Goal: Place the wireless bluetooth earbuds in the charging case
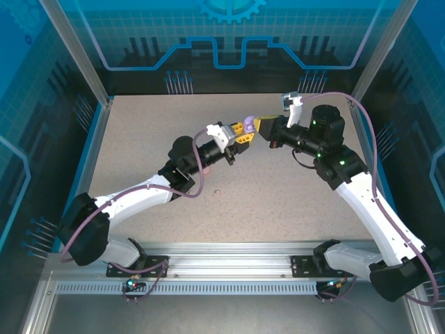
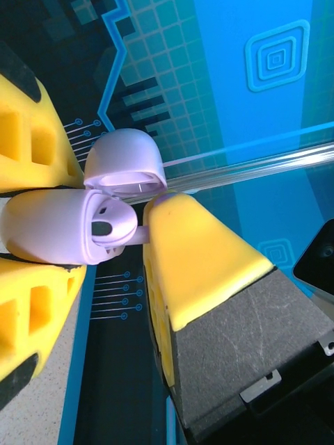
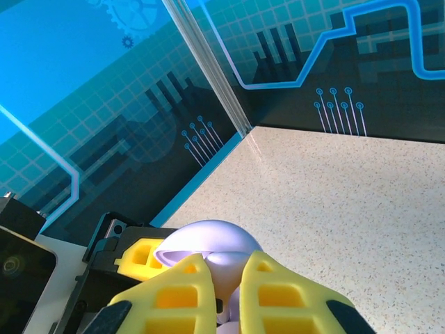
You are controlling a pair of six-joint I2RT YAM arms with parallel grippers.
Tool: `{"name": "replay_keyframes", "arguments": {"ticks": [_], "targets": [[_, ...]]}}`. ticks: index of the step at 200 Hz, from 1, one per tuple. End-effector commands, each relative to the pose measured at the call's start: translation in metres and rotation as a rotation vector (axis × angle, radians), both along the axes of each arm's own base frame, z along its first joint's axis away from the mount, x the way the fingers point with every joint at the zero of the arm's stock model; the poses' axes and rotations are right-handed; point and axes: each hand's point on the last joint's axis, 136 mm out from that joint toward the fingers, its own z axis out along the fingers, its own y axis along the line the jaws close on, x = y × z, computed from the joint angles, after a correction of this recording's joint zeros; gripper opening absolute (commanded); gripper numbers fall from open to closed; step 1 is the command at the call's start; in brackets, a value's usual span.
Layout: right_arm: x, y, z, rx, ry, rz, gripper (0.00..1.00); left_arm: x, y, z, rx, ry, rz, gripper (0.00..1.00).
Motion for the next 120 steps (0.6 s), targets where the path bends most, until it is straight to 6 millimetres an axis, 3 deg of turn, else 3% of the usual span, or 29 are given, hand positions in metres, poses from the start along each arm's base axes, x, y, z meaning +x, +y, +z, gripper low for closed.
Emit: {"name": "replay_keyframes", "arguments": {"ticks": [1, 82, 101, 120], "targets": [[-0.012, 0.008, -0.012, -0.030, 0.022, 0.058, 0.09, -0.002, 0.001, 0.025, -0.048, -0.059, 0.002, 0.00], [-0.010, 0.009, -0.022, -0.063, 0.036, 0.053, 0.09, -0.002, 0.001, 0.026, -0.053, -0.059, 0.002, 0.00], [-0.009, 0.008, -0.021, -0.060, 0.040, 0.040, 0.19, -0.001, 0.001, 0.024, -0.050, -0.048, 0.001, 0.00], [-0.007, 0.003, -0.015, -0.052, 0.033, 0.007, 0.35, -0.002, 0.000, 0.020, -0.046, -0.036, -0.006, 0.00]]}}
